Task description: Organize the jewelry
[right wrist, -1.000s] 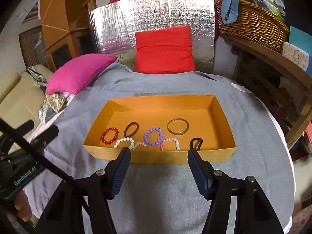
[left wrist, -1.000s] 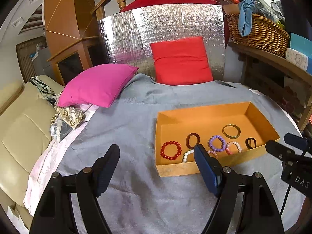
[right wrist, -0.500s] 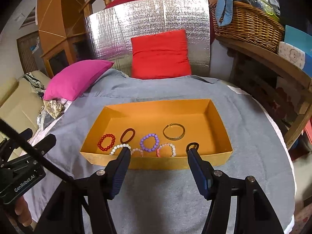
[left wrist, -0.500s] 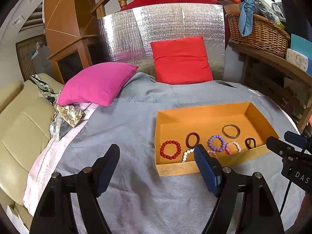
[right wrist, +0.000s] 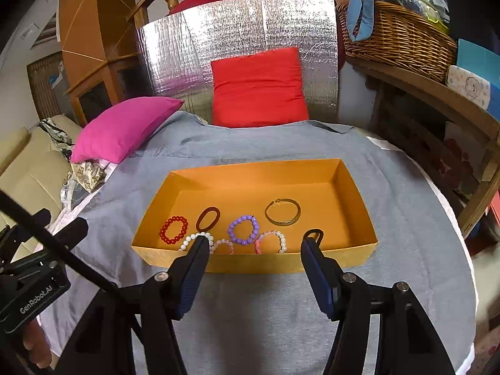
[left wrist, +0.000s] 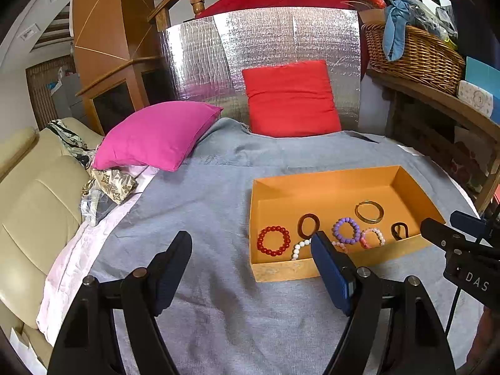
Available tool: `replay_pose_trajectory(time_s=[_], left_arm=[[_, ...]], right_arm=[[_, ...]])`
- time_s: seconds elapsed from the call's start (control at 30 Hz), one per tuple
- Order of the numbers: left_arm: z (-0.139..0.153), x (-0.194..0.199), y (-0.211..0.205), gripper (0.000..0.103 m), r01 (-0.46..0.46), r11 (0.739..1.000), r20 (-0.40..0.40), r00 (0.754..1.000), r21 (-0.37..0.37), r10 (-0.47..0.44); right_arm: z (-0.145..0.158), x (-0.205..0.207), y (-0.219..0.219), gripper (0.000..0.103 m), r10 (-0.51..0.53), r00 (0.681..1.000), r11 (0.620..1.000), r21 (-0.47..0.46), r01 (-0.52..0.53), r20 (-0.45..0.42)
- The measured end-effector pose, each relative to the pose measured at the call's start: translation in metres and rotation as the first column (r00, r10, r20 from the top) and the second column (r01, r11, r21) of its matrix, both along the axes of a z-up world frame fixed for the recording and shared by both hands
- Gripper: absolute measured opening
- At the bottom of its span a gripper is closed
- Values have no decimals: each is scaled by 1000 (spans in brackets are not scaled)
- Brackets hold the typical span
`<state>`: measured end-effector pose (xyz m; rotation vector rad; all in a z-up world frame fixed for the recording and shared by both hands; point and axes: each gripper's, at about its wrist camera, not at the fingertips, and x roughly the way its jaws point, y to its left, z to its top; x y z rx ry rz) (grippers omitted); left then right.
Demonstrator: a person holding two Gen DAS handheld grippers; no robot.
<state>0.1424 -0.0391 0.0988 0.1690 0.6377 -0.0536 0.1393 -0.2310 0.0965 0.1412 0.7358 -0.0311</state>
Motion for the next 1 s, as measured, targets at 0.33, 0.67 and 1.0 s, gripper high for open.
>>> replay_pose_trajectory(time_s=[0.33,0.67,1.0], left_arm=[[3,-1,4,79,-8,1000,3,1000,-6,8],[4,-3,4,79,-11,1000,2,1000,-10,11],[4,-1,3,79,-16,1000,-2,1000,-12,16]], right_arm=[[-1,1,3,65,1,1000,1000,7,-1,1],[-1,3,4,65,3,1000,1000,9,-3,0],[-2,4,4,65,2,1000,1000,7,-2,-1]])
